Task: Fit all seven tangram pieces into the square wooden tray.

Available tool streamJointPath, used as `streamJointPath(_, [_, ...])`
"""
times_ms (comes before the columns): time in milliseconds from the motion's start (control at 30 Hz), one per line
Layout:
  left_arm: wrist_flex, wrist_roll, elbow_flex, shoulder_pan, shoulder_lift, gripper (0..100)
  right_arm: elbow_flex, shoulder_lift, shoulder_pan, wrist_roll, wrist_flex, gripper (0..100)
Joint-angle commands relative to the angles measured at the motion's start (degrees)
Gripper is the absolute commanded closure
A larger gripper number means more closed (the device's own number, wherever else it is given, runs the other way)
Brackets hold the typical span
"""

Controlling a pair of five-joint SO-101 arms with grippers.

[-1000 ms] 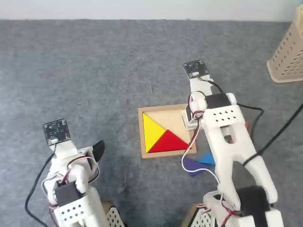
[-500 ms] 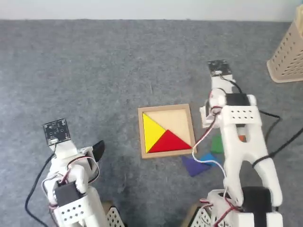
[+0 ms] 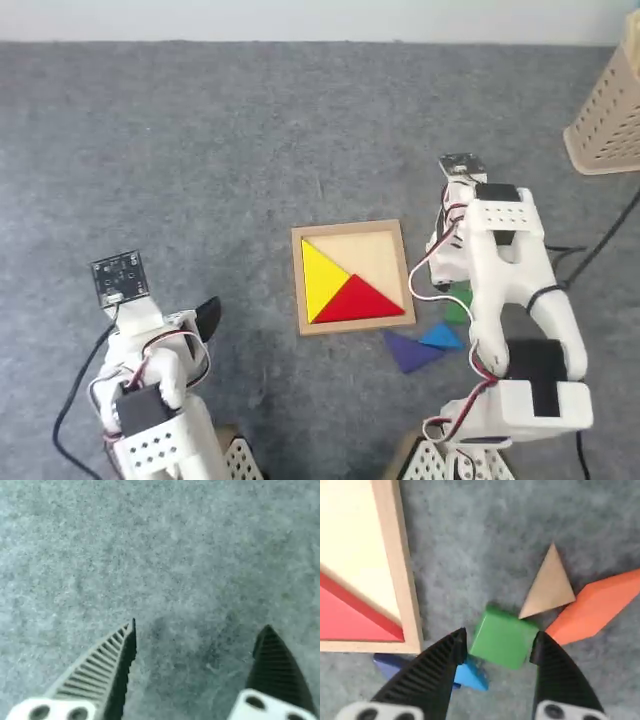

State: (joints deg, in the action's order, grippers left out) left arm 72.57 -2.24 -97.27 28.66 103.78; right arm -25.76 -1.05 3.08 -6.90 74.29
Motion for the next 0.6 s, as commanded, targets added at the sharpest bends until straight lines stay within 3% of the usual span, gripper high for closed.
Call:
streamJointPath(0, [-0.09, 0.09, 0.75, -0.09, 0.70, 65, -0.26, 0.48, -0.57, -0.97, -2.77, 78.2])
streamJointPath(267, [-0.09, 0.09, 0.75, -0.09, 0.70, 65, -0.44, 0.92, -3.30, -1.85, -4.70, 78.5])
streamJointPath(567, [-0.09, 0.09, 0.75, -0.09, 0.70, 65, -8.88, 14.37, -2.07, -10.11, -1.10, 78.3])
